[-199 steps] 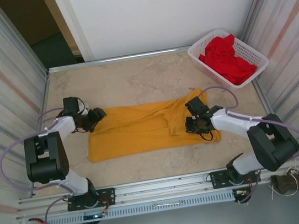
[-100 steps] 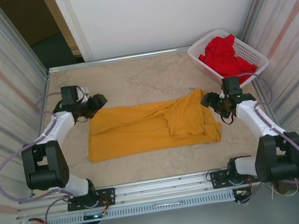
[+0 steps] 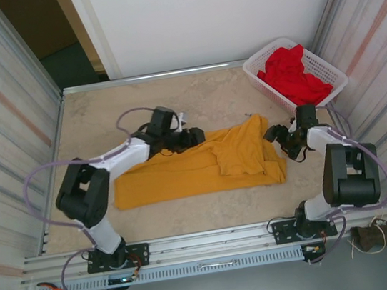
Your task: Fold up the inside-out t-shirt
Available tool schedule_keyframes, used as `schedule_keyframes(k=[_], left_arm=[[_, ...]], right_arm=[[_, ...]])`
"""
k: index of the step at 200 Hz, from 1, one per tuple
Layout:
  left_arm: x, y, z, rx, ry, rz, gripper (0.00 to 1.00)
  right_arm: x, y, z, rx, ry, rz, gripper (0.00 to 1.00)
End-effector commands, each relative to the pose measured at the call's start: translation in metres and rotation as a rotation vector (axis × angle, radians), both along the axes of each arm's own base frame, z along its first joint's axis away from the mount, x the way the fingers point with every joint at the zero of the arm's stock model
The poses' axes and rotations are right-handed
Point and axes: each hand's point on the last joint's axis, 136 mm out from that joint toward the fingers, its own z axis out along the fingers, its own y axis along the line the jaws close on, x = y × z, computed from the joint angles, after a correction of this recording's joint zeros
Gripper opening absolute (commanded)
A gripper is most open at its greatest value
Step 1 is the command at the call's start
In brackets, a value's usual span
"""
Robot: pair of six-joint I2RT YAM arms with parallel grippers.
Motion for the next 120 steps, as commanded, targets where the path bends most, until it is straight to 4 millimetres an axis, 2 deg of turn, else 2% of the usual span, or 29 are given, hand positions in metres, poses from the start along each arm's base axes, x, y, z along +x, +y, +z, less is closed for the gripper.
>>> schedule_keyframes(k=[1,29,56,91,120], left_arm=[[-0.002,-0.036,0.003,-0.050,-0.005,-0.049,0.64],[-0.013,-0.059,-0.025,-0.030,0.048,-0.083,0.64],[-0.018,-0.066,-0.048,-0.017,0.098,-0.081,0.64],[-0.022,-0.068,-0.057,-0.001,0.110,-0.085,0.64],[-0.022,-0.068,-0.059,0.004,0.112,-0.085,0.64]], right_arm=[[0.005,0.014,-0.005,0.050,-0.021,0.066,0.82],[0.004,0.032,-0.008,0.079,-0.023,0.113,0.81],[0.002,0.050,-0.010,0.080,-0.021,0.159,0.80],[-0.002,0.062,-0.013,0.085,-0.020,0.183,0.77],[-0.004,0.066,-0.021,0.078,-0.005,0.193,0.70]])
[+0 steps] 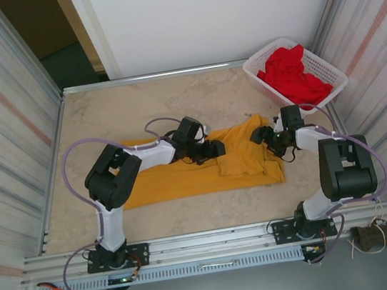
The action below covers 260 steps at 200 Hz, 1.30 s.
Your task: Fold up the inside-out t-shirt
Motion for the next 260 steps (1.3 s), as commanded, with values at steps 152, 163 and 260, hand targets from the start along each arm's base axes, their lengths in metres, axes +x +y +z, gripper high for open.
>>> schedule_keyframes(k=[152,163,260], left_arm=[[0.045,0.181,0.037,0.171,-0.066,0.223,0.65],[0.041,0.199,0.022,0.194,-0.038,0.246,0.65],[0.012,0.187,0.000,0.148,0.003,0.233,0.65]], right_arm=[[-0.009,-0.019,0.038,-0.089,0.013,-0.065,0.00],[-0.009,-0.027,0.043,-0.108,0.016,-0.079,0.00],[-0.008,-0.010,0.118,-0.191,-0.074,-0.022,0.00]])
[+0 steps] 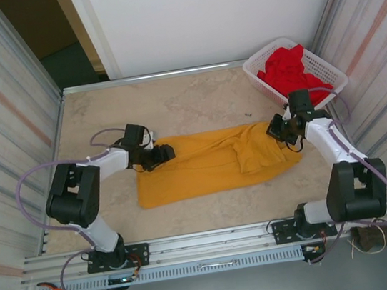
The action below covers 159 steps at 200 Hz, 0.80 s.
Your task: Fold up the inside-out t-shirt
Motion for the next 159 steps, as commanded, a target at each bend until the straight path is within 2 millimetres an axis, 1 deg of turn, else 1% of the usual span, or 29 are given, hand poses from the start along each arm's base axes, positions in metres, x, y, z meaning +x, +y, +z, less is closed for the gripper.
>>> schedule_keyframes(k=[1,18,37,57,68,85,94,118,130,135,159], left_arm=[[-0.007,-0.002,0.012,-0.025,0.007,0.000,0.65],[0.000,-0.005,0.038,-0.052,-0.033,-0.008,0.65],[0.009,-0.004,0.067,-0.085,-0.067,-0.011,0.66],[0.020,0.003,0.088,-0.111,-0.093,0.000,0.66],[0.027,0.010,0.094,-0.116,-0.105,0.012,0.66],[0.037,0.024,0.098,-0.112,-0.120,0.038,0.66],[0.043,0.031,0.099,-0.114,-0.126,0.051,0.66],[0.055,0.053,0.094,-0.129,-0.120,0.105,0.66],[0.061,0.063,0.090,-0.150,-0.115,0.136,0.66],[0.063,0.067,0.089,-0.158,-0.113,0.148,0.66],[0.069,0.083,0.082,-0.191,-0.102,0.191,0.67]], right_arm=[[-0.003,0.016,0.035,-0.051,-0.049,0.052,0.00],[-0.005,0.033,0.049,-0.080,-0.066,0.077,0.00],[-0.008,0.055,0.058,-0.114,-0.070,0.102,0.00],[-0.010,0.077,0.066,-0.166,-0.078,0.124,0.00],[-0.011,0.090,0.069,-0.200,-0.079,0.133,0.00],[-0.013,0.109,0.072,-0.252,-0.076,0.143,0.00],[-0.014,0.122,0.072,-0.276,-0.077,0.155,0.00],[-0.014,0.155,0.074,-0.336,-0.080,0.177,0.00],[-0.016,0.171,0.070,-0.372,-0.069,0.197,0.00],[-0.016,0.178,0.072,-0.382,-0.072,0.199,0.00],[-0.018,0.213,0.061,-0.431,-0.049,0.228,0.00]])
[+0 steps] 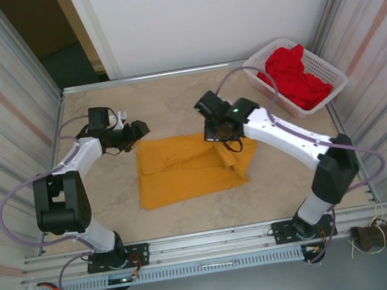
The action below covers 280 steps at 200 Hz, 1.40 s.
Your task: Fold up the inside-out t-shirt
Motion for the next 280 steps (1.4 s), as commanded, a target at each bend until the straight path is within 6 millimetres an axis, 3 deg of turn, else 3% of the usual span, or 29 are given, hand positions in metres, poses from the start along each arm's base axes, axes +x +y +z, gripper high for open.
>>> schedule_keyframes(k=[1,44,48,81,94,102,110,121,140,157,176,187,193,223,251,280], left_arm=[[0.003,0.007,-0.004,-0.056,0.003,0.000,0.67],[0.013,0.029,-0.005,-0.094,0.009,0.069,0.67],[0.013,0.031,-0.005,-0.094,0.011,0.075,0.67],[0.018,0.046,-0.008,-0.110,0.023,0.120,0.67],[0.020,0.052,-0.009,-0.114,0.028,0.141,0.67],[0.022,0.058,-0.011,-0.118,0.034,0.160,0.67],[0.024,0.065,-0.012,-0.127,0.036,0.184,0.67],[0.029,0.076,-0.011,-0.136,0.036,0.212,0.67],[0.032,0.086,-0.007,-0.149,0.033,0.226,0.67],[0.028,0.085,0.001,-0.139,0.020,0.210,0.67],[0.017,0.075,0.005,-0.158,0.013,0.186,0.67],[0.007,0.068,0.005,-0.163,0.016,0.172,0.67],[0.002,0.067,0.004,-0.160,0.014,0.171,0.67],[-0.023,0.062,-0.005,-0.148,0.031,0.198,0.67],[-0.063,0.028,-0.007,-0.097,0.038,0.111,0.67],[-0.110,0.009,-0.009,0.013,0.014,0.095,0.68]], right_arm=[[-0.001,0.013,-0.003,-0.086,-0.006,-0.059,0.00],[0.000,0.071,-0.032,-0.148,0.039,-0.032,0.00],[0.002,0.080,-0.026,-0.130,0.028,-0.029,0.00],[0.000,0.135,-0.052,-0.096,0.079,0.034,0.00],[-0.002,0.167,-0.057,-0.050,0.093,0.109,0.28],[-0.005,0.191,-0.051,-0.001,0.095,0.172,0.50],[-0.012,0.208,-0.044,0.030,0.107,0.220,0.59],[-0.016,0.221,-0.017,0.070,0.066,0.268,0.65],[-0.019,0.216,0.025,0.113,0.000,0.309,0.67],[-0.017,0.189,0.040,0.089,-0.046,0.309,0.68],[-0.020,0.153,0.015,0.036,-0.017,0.301,0.69],[-0.025,0.142,0.003,0.056,0.006,0.299,0.72],[-0.032,0.132,-0.017,0.043,0.048,0.298,0.72],[-0.053,0.125,-0.057,0.047,0.120,0.286,0.72],[-0.028,0.097,-0.065,0.064,0.109,0.207,0.71],[0.003,0.083,-0.069,0.138,0.123,0.180,0.71]])
